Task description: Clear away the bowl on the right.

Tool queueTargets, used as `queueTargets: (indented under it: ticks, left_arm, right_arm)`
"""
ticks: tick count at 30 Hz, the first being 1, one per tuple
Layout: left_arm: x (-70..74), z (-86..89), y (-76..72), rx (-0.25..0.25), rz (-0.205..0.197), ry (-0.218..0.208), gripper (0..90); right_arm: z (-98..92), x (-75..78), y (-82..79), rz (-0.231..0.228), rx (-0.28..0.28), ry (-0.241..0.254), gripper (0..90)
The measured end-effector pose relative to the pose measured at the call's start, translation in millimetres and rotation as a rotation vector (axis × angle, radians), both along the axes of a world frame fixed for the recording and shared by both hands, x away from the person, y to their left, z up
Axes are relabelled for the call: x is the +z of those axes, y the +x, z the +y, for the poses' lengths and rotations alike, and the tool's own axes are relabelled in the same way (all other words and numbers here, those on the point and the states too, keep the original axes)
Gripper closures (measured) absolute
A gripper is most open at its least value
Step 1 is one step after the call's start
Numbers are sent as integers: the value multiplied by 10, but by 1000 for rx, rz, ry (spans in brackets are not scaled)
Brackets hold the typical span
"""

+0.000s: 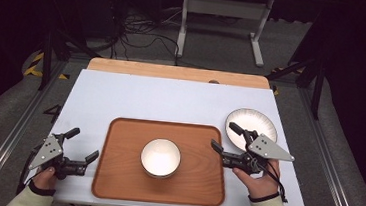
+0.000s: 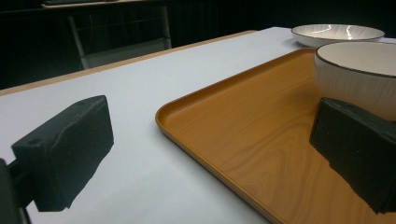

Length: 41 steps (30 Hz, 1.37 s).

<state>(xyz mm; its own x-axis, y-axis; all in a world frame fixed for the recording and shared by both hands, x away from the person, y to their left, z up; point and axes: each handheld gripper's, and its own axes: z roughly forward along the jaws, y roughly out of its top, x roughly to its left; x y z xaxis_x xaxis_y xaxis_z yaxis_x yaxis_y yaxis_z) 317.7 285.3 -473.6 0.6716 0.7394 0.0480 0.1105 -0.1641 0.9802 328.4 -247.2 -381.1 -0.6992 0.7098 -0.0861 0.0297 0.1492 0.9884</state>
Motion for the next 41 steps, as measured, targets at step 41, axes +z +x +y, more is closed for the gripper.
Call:
queueTargets:
  ticks: [41]
  left_arm:
    - [2, 0, -2, -2, 1, 6, 3]
  right_arm:
    - [-635, -733, -128, 33, -177, 75, 190]
